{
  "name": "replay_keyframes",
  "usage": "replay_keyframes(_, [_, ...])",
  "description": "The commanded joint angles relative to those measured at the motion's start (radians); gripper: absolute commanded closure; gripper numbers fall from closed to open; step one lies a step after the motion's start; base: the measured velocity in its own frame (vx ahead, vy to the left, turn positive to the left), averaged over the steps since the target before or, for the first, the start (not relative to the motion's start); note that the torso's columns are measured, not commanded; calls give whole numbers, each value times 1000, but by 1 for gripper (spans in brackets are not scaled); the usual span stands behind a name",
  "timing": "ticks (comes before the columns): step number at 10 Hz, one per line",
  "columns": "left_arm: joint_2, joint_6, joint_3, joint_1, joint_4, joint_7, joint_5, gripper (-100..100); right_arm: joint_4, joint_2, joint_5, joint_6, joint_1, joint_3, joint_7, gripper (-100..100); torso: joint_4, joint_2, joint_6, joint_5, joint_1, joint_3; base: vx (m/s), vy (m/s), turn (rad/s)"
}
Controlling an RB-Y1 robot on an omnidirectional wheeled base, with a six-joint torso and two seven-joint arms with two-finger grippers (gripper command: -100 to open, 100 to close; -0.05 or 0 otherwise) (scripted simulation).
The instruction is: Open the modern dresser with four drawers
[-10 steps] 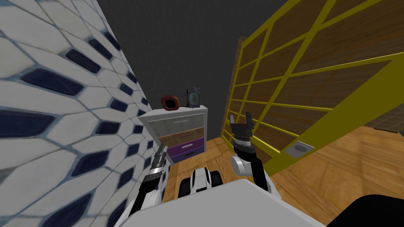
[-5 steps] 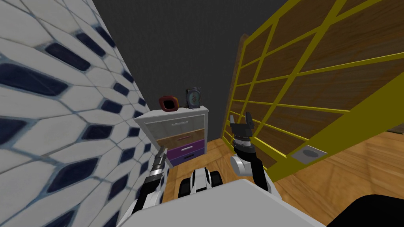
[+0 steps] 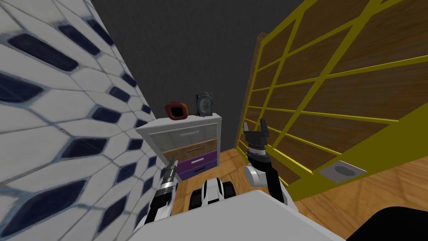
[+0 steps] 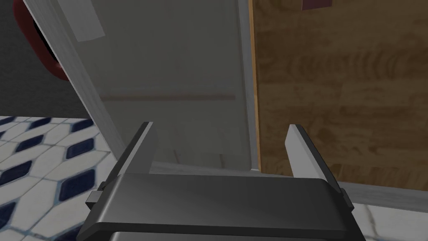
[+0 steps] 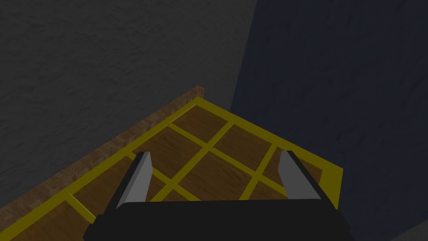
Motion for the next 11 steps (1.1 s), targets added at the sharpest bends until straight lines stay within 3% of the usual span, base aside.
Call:
replay_keyframes(1, [-11, -24, 7, -18, 69, 0, -2, -100, 0, 0, 0, 0, 0, 0, 0, 0, 0, 2, 0, 0, 0, 1, 61, -2, 0])
replay_keyframes(5, [-45, -58, 19, -46, 177, -1, -6, -100, 0, 0, 0, 0, 0, 0, 0, 0, 0, 2, 0, 0, -1, 1, 81, -6, -1])
replay_keyframes(9, [-127, -92, 31, -75, 284, -2, -10, -100, 0, 0, 0, 0, 0, 0, 0, 0, 0, 2, 0, 0, -1, 1, 92, -1, 0])
replay_keyframes(10, [-127, -92, 31, -75, 284, -2, -10, -100, 0, 0, 0, 0, 0, 0, 0, 0, 1, 3, 0, 0, -2, 2, 45, -9, 0])
replay_keyframes(11, [-153, -97, 33, -80, 302, -2, -11, -100, 0, 0, 0, 0, 0, 0, 0, 0, 1, 4, 0, 0, -1, 2, 35, -1, 1])
